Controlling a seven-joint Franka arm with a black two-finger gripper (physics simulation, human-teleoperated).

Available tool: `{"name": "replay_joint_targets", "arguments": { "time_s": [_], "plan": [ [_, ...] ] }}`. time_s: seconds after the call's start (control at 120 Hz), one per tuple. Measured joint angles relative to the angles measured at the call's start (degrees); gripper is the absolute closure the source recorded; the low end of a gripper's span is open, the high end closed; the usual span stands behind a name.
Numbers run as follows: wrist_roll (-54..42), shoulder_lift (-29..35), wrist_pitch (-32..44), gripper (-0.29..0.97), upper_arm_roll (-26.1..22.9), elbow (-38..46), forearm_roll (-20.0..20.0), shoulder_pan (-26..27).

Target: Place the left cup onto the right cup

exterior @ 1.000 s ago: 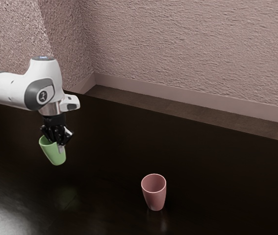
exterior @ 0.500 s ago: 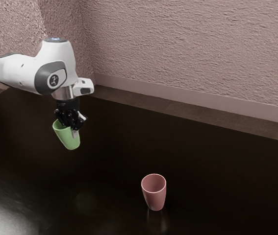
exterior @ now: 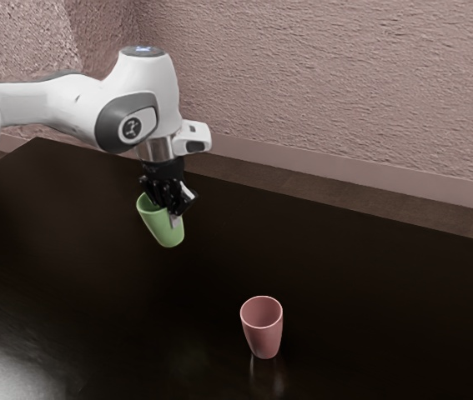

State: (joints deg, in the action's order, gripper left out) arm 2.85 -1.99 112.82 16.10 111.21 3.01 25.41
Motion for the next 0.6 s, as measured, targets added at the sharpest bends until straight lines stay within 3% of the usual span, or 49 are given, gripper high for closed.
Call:
{"name": "replay_joint_targets", "arguments": {
  "time_s": [0.15, 0.6],
  "plan": [
    [1.59, -1.15, -0.18, 0.79, -0.95, -1.18, -0.06, 2.03],
    [6.64, -2.23, -0.35, 0.79, -7.27, -2.55, 0.05, 1.67]
  ]
}}
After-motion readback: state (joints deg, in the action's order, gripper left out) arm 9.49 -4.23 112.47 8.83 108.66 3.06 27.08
